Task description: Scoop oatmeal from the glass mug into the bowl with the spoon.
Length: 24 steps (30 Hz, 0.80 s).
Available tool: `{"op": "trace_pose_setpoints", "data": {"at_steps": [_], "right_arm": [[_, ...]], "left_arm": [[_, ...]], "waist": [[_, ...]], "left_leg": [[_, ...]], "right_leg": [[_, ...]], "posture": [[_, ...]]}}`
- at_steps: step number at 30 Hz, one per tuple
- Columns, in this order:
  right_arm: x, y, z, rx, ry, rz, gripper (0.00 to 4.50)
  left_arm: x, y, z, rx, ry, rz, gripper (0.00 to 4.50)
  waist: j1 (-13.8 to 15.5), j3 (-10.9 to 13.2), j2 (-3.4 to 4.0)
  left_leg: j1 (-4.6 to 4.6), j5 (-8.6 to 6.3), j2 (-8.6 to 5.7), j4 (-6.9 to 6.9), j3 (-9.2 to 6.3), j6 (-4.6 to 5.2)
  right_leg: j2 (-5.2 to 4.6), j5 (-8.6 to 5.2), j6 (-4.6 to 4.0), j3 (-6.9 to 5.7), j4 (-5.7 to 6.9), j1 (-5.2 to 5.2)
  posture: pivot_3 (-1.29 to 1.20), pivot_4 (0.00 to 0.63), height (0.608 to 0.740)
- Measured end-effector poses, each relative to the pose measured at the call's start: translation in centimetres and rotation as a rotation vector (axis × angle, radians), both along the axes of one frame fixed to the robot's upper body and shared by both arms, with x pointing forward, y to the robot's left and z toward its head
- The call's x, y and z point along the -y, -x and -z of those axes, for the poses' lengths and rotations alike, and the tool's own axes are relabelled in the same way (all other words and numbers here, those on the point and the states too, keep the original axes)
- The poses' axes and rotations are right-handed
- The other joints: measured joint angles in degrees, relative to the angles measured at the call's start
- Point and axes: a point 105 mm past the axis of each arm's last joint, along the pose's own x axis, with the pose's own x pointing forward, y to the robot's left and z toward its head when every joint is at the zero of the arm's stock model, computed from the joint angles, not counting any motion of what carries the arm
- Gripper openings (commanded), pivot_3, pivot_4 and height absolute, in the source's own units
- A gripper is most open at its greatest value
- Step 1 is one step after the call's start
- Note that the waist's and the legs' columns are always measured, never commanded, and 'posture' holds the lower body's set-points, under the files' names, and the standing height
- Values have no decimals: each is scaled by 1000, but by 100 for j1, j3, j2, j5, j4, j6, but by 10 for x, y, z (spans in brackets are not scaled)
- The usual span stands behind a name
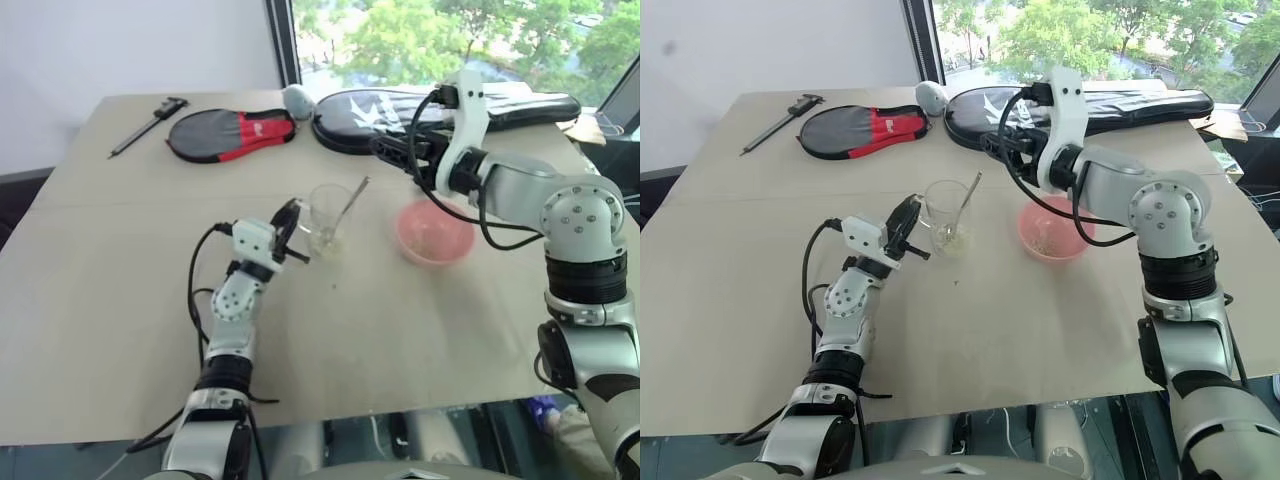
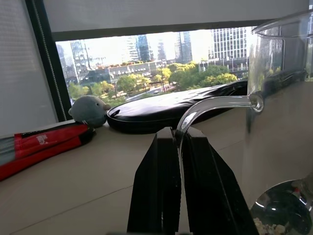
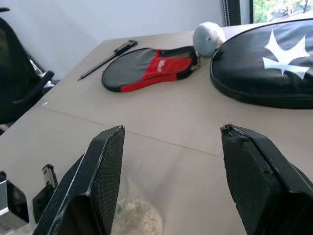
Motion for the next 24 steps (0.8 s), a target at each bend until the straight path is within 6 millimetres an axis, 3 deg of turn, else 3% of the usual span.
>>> {"op": "trace_pose_setpoints", "data": {"at_steps": [2, 3, 9, 10, 12, 18, 23, 24], "right_arm": [[-2, 0, 1, -1, 0, -6, 3149], [-3, 1, 1, -2, 2, -9, 3216], [0, 3, -2, 15, 4, -9, 3216], [1, 3, -2, 15, 1, -8, 3216], [3, 4, -1, 19, -2, -9, 3216], [13, 11, 17, 12, 23, -17, 3216], [57, 11, 36, 80, 78, 86, 3216], [76, 18, 42, 135, 119, 107, 3216]], "left_arm": [[0, 0, 0, -3, 3, 0, 0], [0, 0, 1, -6, 4, 1, 740], [-6, -1, 2, -12, -6, -33, 3231], [-7, 0, 2, -11, -10, -38, 3844], [-11, 4, 3, -9, -23, -46, 4354], [-22, 21, 11, -43, -58, -61, 4354], [-37, 44, 25, -128, -98, -76, 4354], [-39, 57, 27, -156, -98, -57, 4354]], "waist": [[2, 0, 0], [4, 0, 0], [1, 0, 0], [1, 0, 0], [-2, 0, 0], [8, -2, 4], [30, -1, 2], [42, 1, -1]], "left_leg": [[0, 0, 0, 0, 1, 0], [0, 0, 0, 0, 1, 0], [1, 0, 0, 0, 0, 0], [2, 0, 0, 0, 0, 0], [2, 0, 2, 0, 0, 0], [-3, -1, 2, -1, -1, 0], [-7, -2, -1, -1, -1, 1], [-10, -3, -1, -1, -4, 2]], "right_leg": [[0, 0, 0, 0, 0, 0], [0, 0, 0, 0, 0, 0], [1, 0, 0, 0, 0, 0], [1, 0, 0, 0, 1, 0], [1, 0, 0, 0, 0, 0], [-1, 0, 0, 0, -7, 0], [-6, -1, 1, -2, -11, 0], [-7, -2, 1, -5, -14, 0]], "posture": [[0, 150, 740], [0, 150, 740], [0, 150, 740], [0, 150, 740], [0, 150, 740], [0, 150, 740], [0, 150, 740], [0, 150, 740]]}}
